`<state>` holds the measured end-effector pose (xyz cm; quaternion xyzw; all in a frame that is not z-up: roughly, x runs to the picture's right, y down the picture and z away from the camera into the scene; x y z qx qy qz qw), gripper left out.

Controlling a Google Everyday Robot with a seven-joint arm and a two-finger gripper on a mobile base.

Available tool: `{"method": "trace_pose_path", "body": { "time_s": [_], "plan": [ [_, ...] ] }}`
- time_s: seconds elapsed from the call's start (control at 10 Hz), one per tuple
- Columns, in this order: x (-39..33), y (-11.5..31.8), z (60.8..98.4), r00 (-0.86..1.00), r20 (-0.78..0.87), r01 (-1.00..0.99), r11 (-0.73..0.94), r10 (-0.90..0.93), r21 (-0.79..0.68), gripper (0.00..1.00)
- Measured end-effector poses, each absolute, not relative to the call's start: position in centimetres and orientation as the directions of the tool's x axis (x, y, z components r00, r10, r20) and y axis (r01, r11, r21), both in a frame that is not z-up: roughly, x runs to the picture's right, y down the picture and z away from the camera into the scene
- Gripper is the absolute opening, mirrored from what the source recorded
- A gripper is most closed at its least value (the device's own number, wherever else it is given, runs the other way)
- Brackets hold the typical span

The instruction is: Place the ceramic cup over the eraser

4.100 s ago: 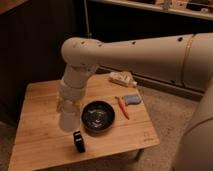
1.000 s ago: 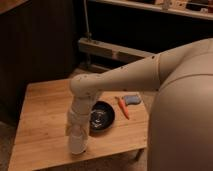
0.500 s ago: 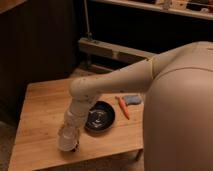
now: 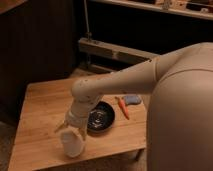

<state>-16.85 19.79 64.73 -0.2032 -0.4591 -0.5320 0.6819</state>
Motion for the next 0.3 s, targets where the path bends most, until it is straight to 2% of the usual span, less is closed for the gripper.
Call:
{"method": "trace_pose_path", "body": {
  "time_s": [0.3],
  "plan": [
    [-16.63,19.75,64.76,0.026,0.842,0.911,0.360,-0.538,0.202,0.80]
  ]
}}
